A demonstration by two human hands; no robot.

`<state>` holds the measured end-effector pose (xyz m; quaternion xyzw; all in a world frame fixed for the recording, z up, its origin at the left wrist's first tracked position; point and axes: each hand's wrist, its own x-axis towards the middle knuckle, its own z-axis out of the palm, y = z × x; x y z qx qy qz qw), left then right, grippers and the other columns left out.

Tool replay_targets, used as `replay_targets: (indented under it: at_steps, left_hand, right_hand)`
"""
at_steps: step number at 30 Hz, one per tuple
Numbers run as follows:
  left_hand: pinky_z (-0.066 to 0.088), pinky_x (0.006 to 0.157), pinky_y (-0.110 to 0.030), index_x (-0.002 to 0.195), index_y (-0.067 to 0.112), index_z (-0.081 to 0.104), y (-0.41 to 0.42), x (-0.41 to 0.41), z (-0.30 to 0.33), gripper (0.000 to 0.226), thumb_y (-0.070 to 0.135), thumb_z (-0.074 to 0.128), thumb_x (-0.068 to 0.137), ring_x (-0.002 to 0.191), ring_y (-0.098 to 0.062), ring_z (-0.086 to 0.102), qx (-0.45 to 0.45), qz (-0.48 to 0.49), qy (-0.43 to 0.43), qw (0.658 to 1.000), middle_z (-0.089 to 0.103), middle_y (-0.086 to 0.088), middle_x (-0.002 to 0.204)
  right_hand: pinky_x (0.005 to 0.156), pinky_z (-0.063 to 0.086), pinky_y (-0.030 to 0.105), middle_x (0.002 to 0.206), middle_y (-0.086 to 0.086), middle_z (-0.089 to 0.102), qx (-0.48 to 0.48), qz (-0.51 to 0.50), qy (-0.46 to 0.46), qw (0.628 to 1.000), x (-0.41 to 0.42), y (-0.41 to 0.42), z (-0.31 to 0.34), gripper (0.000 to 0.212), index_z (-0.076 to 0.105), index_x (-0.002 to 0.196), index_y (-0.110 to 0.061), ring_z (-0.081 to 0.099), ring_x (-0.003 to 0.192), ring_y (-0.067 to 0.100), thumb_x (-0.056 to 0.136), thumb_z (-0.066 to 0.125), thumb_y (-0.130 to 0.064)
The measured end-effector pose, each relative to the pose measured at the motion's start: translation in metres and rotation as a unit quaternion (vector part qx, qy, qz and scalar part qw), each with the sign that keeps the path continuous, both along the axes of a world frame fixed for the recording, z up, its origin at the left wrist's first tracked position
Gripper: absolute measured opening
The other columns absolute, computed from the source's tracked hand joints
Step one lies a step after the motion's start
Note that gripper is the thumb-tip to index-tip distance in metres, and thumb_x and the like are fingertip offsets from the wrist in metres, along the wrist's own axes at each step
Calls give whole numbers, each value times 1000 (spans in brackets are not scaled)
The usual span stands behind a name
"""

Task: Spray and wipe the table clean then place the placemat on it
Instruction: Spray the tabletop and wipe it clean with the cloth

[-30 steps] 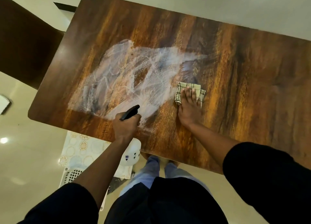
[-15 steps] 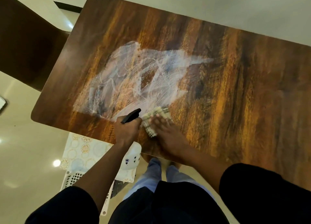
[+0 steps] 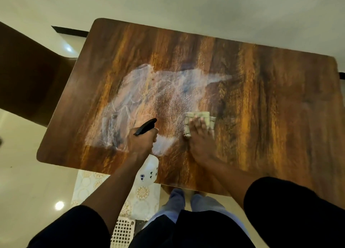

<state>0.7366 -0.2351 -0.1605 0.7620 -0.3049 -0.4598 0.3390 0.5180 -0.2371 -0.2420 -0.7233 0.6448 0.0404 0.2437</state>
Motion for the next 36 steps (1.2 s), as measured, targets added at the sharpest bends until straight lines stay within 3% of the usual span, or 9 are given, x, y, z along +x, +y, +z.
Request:
replay_targets:
  at_steps: [3,7,11,14,19,25,30,33,36]
  left_hand:
    - [54,56,-46,74,33,80,-12,2,-1,11,38,70,74,48,-19,56,17,-17,-25,999,70,-7,62]
    - [55,55,-47,77,23,81,-26,2,-5,22,41,69,75,47,-22,56,18,-30,-39,999,70,-12,63]
    - [48,51,-32,92,22,85,-38,1,-6,13,18,73,88,36,-15,47,18,-45,-8,999,71,-18,67]
    - [44,46,-28,105,21,85,-44,-4,-6,21,14,74,89,36,-13,46,27,-42,-6,999,67,-14,64]
    - [41,45,-28,100,33,85,-50,-22,-2,25,14,72,91,39,-18,45,18,-39,13,999,67,-19,65]
    - [47,57,-40,76,25,79,-65,-40,-5,4,27,76,77,45,-24,49,38,-5,-7,999,71,-27,73]
    - [45,56,-37,83,20,83,-78,-51,-4,25,31,73,62,50,-26,48,42,21,-10,999,72,-26,75]
    - [41,54,-35,66,23,76,-85,-57,-2,14,18,75,79,49,-25,45,36,7,-20,999,67,-24,65]
    - [41,54,-33,80,9,81,-91,-61,-5,9,13,75,85,46,-20,45,47,6,-24,999,65,-15,63]
  right_hand:
    - [127,-5,47,170,1,-15,2,154,-26,988,30,23,-2,76,-2,165,-22,-19,157,25,94,5,-46]
    - [127,-6,44,173,-2,-7,-22,233,-16,972,17,19,-17,72,4,165,-23,-14,158,21,104,42,-30]
    - [128,-4,49,169,-1,-20,-26,134,1,991,-20,-16,-11,71,-10,163,-27,-23,155,20,107,33,-33]
    - [128,0,51,168,0,-21,-25,9,24,999,-47,-59,-9,70,-10,163,-25,-20,156,22,100,7,-50]
    - [128,-1,51,170,2,-20,-18,-134,19,991,-48,-102,-18,72,-12,163,-23,-22,156,25,109,34,-33]
    - [128,5,53,171,5,-13,-24,56,-20,998,23,-74,-14,70,-5,164,-23,-16,157,27,108,34,-37]
    - [128,5,46,173,1,4,-83,284,-36,955,11,-97,-26,66,15,164,-21,-1,159,23,105,40,-38]
    - [129,3,48,171,-3,-6,-60,246,-34,967,-22,-135,-28,66,-1,164,-28,-8,158,20,107,32,-39]
    - [127,-3,51,171,2,-9,-70,92,-6,993,-59,-179,-21,65,-6,164,-26,-9,158,22,108,26,-36]
